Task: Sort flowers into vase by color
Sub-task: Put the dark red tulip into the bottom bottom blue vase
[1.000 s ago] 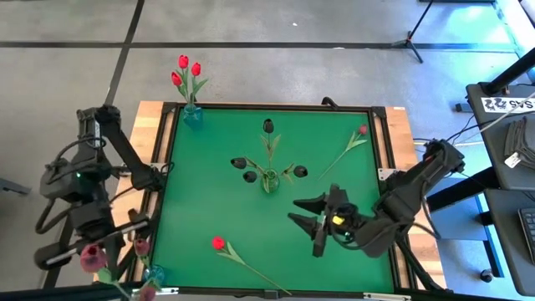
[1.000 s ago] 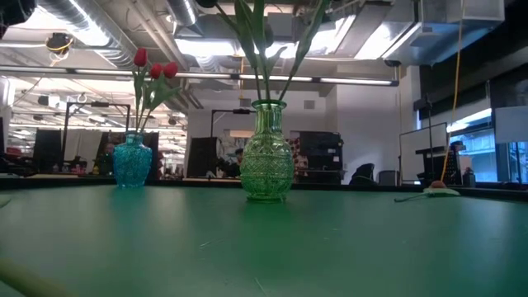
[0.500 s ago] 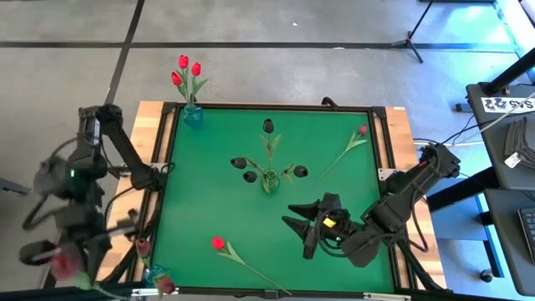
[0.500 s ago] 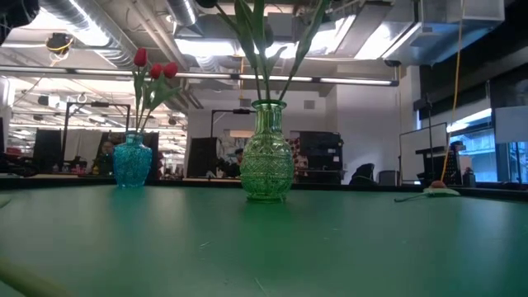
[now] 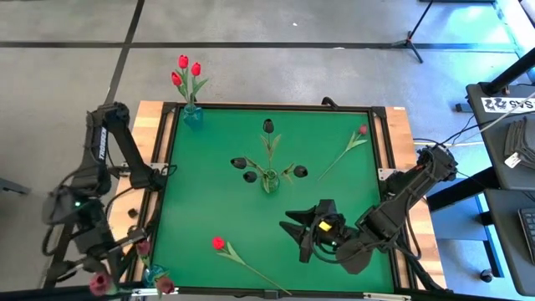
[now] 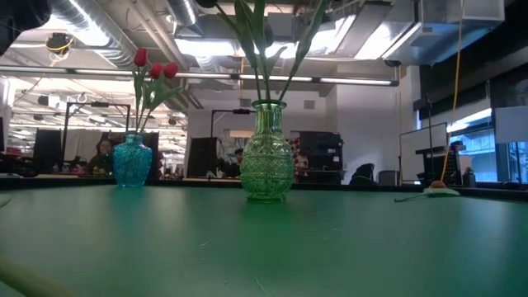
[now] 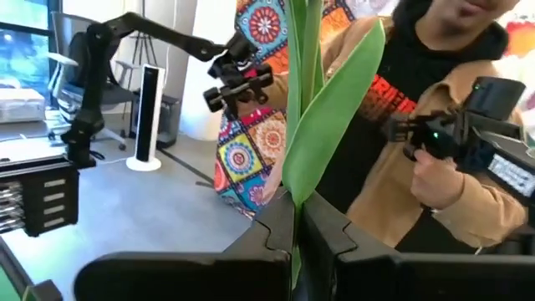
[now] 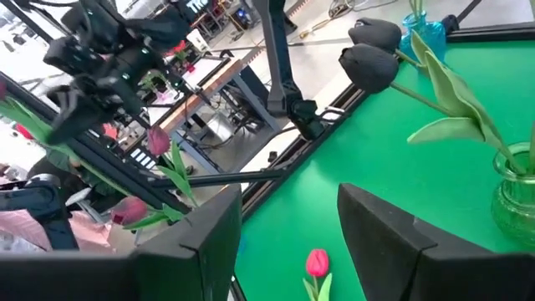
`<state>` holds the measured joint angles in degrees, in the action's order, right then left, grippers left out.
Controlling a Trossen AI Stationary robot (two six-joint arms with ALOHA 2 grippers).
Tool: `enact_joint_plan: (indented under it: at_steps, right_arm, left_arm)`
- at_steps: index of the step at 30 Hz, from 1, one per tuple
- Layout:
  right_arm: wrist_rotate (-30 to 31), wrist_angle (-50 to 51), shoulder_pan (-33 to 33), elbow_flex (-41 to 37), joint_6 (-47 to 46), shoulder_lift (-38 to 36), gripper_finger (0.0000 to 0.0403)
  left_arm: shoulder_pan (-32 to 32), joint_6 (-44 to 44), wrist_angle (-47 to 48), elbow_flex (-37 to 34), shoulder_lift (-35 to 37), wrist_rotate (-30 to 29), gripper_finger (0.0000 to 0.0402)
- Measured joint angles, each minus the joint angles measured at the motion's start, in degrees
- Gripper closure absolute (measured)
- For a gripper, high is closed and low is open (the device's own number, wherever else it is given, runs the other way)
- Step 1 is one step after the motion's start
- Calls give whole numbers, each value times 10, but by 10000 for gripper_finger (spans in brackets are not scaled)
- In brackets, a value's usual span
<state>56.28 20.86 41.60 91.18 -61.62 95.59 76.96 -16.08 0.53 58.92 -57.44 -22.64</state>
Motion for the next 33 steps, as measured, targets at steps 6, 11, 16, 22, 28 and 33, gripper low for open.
enact_joint_plan:
  at_steps: [6, 11, 16, 22, 28, 33]
  right_arm:
    - [-2, 7, 0, 0, -33, 0, 205]
    - [-3, 8, 0, 0, -69, 0, 205]
    - [-3, 8, 0, 0, -94, 0, 205]
    - [-4, 20, -5, 0, -146, 0, 205]
    - [-7, 21, -9, 0, -162, 0, 205]
    - [-8, 21, -9, 0, -164, 0, 205]
  left_arm:
    - [-13, -18, -67, -99, 46, 23, 401]
    - [-13, -14, -113, -178, 62, 43, 402]
    - [-13, 12, -141, -229, 69, 43, 401]
    - [-13, 36, -173, -268, 103, 59, 401]
    - [-13, 15, -172, -311, 146, 75, 401]
    - [-8, -39, -172, -342, 160, 82, 402]
